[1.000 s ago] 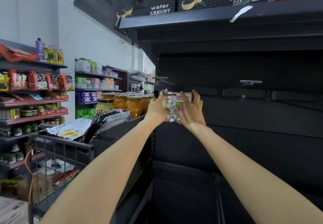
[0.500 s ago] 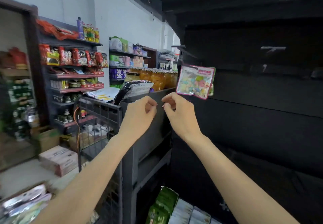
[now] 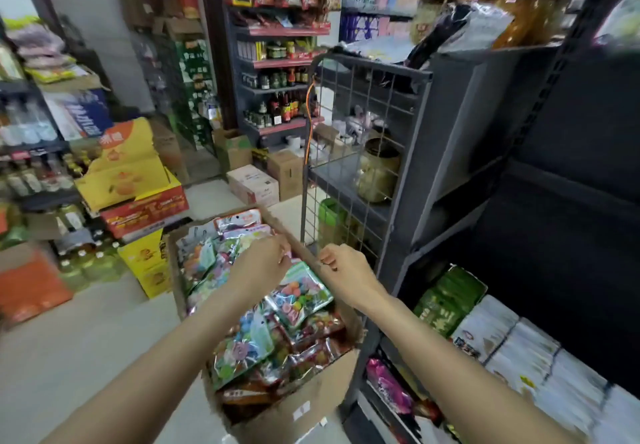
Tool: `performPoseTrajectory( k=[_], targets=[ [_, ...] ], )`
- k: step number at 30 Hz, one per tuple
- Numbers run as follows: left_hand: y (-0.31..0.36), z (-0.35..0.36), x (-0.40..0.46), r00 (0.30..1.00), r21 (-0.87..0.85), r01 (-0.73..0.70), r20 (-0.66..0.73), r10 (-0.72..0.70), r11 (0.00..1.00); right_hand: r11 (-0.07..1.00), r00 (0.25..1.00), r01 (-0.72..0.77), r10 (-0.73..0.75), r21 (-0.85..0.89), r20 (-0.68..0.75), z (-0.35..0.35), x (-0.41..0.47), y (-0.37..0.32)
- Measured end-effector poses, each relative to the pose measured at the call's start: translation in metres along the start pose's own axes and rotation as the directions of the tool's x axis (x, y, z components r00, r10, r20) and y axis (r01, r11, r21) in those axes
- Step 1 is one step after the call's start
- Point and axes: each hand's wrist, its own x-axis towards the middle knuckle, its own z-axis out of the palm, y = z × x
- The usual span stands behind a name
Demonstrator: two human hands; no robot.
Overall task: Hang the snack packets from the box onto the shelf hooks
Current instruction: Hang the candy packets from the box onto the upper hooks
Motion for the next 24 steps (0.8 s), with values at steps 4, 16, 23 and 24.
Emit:
performPoseTrajectory(
  k=[4, 16, 23, 24],
  targets=[
    [-0.056, 0.017, -0.002, 0.976, 0.155, -0.006, 0.216, -0.027, 0.988, 0.994, 0.979, -0.112, 0.11, 0.003, 0.171, 0.063, 0.021, 0.005],
    [-0.108, 0.04, 0.02, 0.957, 0.342, -0.111, 0.291, 0.007, 0.933, 0.942, 0.926, -0.213, 0.28, -0.26, 0.255, 0.114, 0.044, 0.003],
    [-0.106, 0.057, 0.031, 0.994, 0.119, 0.068, 0.075, -0.077, 0.991, 0.895, 0.9, -0.337, 0.397, -0.291, 0.179, 0.115, 0.046, -0.006],
    [-0.105, 0.058, 0.035, 0.994, 0.115, 0.094, 0.053, -0.1, 0.989, 0.889, 0.901, -0.348, 0.405, -0.298, 0.155, 0.113, 0.046, -0.008]
  ],
)
